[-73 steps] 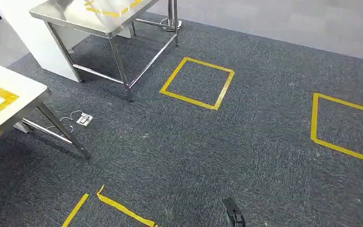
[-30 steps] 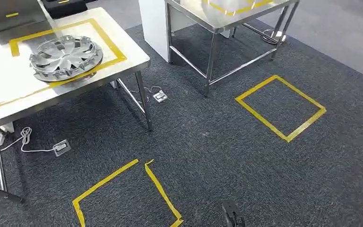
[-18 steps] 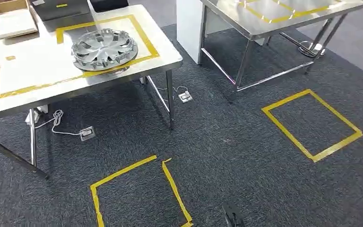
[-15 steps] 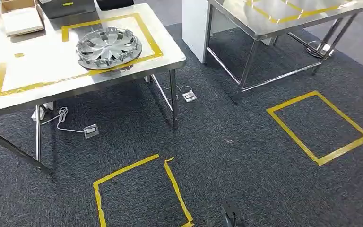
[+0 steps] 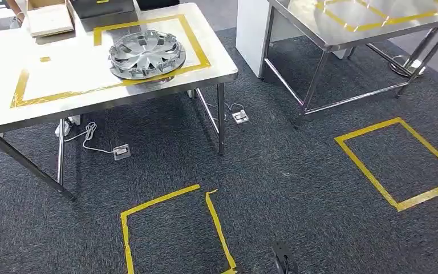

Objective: Take the parts from the cabinet and place them on the table.

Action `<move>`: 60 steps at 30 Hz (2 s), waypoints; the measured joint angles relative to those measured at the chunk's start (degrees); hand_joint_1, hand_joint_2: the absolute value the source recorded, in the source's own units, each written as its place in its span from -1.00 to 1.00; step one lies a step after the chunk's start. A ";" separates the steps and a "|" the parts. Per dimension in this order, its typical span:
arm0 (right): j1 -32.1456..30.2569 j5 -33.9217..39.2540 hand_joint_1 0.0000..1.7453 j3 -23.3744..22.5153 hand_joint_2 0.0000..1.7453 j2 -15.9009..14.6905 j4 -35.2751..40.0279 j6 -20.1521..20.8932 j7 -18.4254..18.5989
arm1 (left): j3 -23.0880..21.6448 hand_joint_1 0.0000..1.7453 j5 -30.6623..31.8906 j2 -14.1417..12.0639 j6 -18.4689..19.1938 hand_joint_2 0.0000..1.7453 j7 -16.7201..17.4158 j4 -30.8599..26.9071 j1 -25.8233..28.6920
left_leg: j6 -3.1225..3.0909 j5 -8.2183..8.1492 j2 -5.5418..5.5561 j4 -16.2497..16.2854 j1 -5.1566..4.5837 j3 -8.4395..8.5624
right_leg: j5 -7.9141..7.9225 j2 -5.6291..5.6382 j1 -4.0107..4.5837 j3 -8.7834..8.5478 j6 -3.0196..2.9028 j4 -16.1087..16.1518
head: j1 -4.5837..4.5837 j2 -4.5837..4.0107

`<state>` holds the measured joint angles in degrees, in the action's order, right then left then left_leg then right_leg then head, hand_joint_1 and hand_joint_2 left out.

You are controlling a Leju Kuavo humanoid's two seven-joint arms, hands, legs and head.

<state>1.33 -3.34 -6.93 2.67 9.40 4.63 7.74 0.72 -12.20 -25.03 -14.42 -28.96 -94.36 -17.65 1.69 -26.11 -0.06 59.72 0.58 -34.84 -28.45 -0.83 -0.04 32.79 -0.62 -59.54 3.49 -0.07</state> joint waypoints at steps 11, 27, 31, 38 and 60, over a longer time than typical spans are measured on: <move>0.02 0.28 -1.00 -0.35 -1.00 0.15 0.00 -0.48 0.37 | -0.92 1.00 0.53 -0.02 -0.24 1.00 -0.31 0.17 0.02 | -1.95 -0.45 0.63 -0.32 0.15 0.71 | 1.12 0.51 -0.34 4.44 1.42 -5.48 | 0.24 0.00; -0.14 -0.28 -1.00 -0.37 -1.00 0.79 0.00 -0.05 -0.41 | -0.98 1.00 1.07 -0.35 -0.59 1.00 -1.31 0.28 2.37 | 0.86 2.76 -0.03 0.88 0.27 -1.90 | -0.64 0.63 -0.44 -1.88 -0.88 0.50 | -0.19 0.00; -0.11 -0.33 -1.00 -0.39 -1.00 0.81 0.00 0.00 -0.39 | -0.90 1.00 1.07 -0.48 -0.64 1.00 -1.46 0.15 2.56 | -0.95 1.00 0.27 -0.55 -0.11 -1.05 | -0.62 0.55 -0.01 -2.00 0.63 0.04 | -0.26 0.00; 0.04 -0.24 -1.00 -0.39 -1.00 0.94 0.00 -0.44 -0.20 | -0.87 1.00 1.62 -0.41 -0.33 1.00 -1.64 -0.22 2.69 | -2.52 0.00 0.52 -0.78 0.05 0.47 | -7.93 0.74 -0.33 8.54 2.01 -17.61 | 0.09 0.00; -0.04 -0.26 -1.00 -0.48 -1.00 1.16 -0.02 -0.50 -0.50 | -0.39 1.00 1.77 -1.16 0.63 1.00 -1.57 0.39 2.44 | -0.64 1.69 -0.10 -0.29 -0.71 -1.97 | -3.51 0.77 -0.01 -4.43 -0.33 1.08 | -0.98 0.00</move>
<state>1.29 -3.61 -7.41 3.82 9.38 4.13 7.24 0.33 -10.43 -26.18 -13.79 -30.53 -93.96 -15.21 1.05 -24.41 -0.17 59.43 -0.13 -36.81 -31.96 -0.07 -0.04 28.36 -0.95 -58.45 2.51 -0.07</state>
